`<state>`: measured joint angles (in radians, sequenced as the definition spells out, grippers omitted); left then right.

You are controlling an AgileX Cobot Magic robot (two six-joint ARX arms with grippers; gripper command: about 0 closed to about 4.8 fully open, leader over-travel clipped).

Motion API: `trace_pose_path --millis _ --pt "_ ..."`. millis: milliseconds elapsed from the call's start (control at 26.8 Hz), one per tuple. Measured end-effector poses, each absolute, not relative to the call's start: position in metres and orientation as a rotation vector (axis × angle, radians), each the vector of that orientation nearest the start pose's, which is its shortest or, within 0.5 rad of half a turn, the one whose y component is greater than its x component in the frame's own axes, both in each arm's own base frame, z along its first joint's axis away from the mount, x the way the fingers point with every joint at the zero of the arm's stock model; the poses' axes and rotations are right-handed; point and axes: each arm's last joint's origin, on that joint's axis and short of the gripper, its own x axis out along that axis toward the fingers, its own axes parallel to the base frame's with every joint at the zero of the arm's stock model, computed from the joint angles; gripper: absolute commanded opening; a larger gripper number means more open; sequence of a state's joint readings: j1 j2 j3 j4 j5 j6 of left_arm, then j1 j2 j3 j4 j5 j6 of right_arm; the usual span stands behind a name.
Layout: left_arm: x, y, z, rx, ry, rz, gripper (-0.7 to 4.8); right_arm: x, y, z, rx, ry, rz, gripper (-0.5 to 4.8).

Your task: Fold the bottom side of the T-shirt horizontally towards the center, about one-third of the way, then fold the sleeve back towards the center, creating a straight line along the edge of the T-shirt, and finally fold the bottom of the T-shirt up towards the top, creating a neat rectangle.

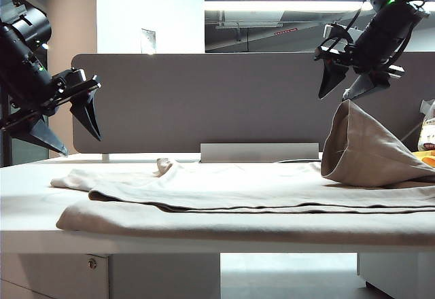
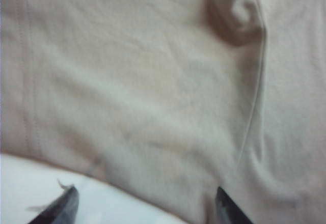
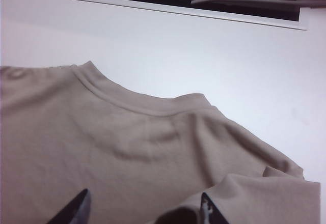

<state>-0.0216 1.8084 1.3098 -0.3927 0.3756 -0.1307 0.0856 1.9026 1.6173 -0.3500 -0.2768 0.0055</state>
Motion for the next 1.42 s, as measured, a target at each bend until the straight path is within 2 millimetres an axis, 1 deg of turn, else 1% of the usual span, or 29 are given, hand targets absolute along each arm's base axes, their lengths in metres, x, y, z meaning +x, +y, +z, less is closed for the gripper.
trace_pose_path --millis 261,373,448,560,672,746,896,1045,1120,1232,1418 --pt "0.385 -0.019 0.221 -0.283 0.914 -0.319 3.45 0.432 0.045 0.299 0.057 0.61 0.354 2.58" --pt "0.384 -0.02 0.222 -0.283 0.915 -0.323 3.45 0.431 0.044 0.305 0.056 0.587 0.346 2.34" --pt "0.384 -0.02 0.221 -0.284 0.918 -0.323 3.45 0.432 0.044 0.304 0.052 0.597 0.343 1.95" --pt "0.385 -0.02 0.222 -0.283 0.912 -0.323 3.45 0.43 0.044 0.301 0.046 0.633 0.338 1.96" --pt "0.384 -0.02 0.221 -0.284 0.919 -0.322 3.45 0.429 0.043 0.309 0.041 0.611 0.315 1.97" --pt "0.385 -0.02 0.221 -0.291 0.918 -0.316 3.56 0.429 0.043 0.314 0.034 0.601 0.313 1.97" --pt "0.385 -0.02 0.221 -0.296 0.916 -0.299 4.48 0.427 0.042 0.306 0.018 0.666 0.297 1.98" --pt "0.386 -0.019 0.222 -0.295 0.899 -0.271 4.49 0.426 0.04 0.304 0.014 0.685 0.29 1.98" --pt "0.386 -0.019 0.222 -0.3 0.901 -0.267 4.5 0.426 0.04 0.304 0.016 0.683 0.288 2.1" --pt "0.386 -0.019 0.222 -0.3 0.902 -0.265 4.5 0.426 0.04 0.304 0.031 0.684 0.305 2.12" --pt "0.385 -0.019 0.221 -0.307 0.923 -0.273 4.49 0.428 0.042 0.296 0.077 0.704 0.347 2.11"
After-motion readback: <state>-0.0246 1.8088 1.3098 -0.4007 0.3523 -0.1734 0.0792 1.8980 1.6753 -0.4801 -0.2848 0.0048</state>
